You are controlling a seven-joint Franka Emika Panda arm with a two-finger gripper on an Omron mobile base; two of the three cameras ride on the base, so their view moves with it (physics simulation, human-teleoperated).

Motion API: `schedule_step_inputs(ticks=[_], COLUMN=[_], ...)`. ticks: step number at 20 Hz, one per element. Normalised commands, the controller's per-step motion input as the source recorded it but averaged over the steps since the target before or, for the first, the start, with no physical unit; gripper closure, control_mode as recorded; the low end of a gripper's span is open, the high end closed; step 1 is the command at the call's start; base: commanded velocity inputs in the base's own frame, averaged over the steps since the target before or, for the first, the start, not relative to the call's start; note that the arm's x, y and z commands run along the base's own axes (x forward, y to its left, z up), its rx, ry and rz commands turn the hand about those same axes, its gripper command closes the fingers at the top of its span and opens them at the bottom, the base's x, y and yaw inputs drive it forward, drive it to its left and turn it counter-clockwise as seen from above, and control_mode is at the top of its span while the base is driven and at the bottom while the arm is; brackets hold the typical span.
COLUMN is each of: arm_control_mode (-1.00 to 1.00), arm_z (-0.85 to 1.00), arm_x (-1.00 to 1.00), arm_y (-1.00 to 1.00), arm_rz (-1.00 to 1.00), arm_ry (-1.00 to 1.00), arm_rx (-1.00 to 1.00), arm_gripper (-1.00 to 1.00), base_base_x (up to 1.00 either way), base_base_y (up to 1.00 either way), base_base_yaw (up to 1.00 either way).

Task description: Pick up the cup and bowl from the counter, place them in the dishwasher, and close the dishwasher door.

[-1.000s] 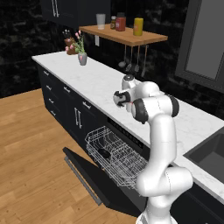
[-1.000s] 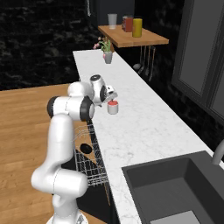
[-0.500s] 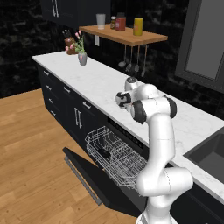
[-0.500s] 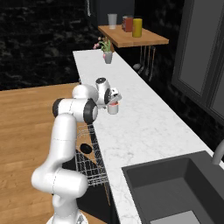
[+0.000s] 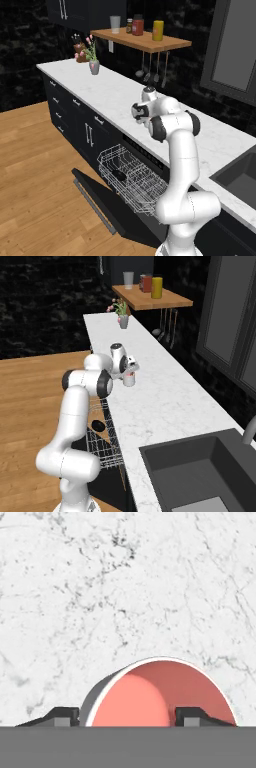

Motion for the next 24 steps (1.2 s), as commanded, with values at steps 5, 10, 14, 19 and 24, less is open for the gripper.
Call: schedule_step_inputs(ticks=[5, 10, 14, 19, 24], arm_control_mode=[-1.00, -1.00, -1.00, -1.00, -1.00], arm_z=[-0.08, -0.04, 0.00, 0.00, 0.00], arm_x=[-0.08, -0.27, -0.85, -1.00, -1.00], arm_y=[0.09, 0.02, 0.11, 0.20, 0.30], arm_rz=[0.00, 0.00, 0.00, 0.00, 0.00], arm_ry=[0.09, 0.05, 0.00, -0.02, -0.01], arm_rx=[0.00, 0.00, 0.00, 0.00, 0.01], arm_gripper=[1.00, 1.00, 1.00, 1.00, 1.00], base_base_x=[0.00, 0.00, 0.00, 0.00, 0.00], base_base_y=[0.00, 0.00, 0.00, 0.00, 0.00], base_base_yaw=[0.00, 0.00, 0.00, 0.00, 0.00])
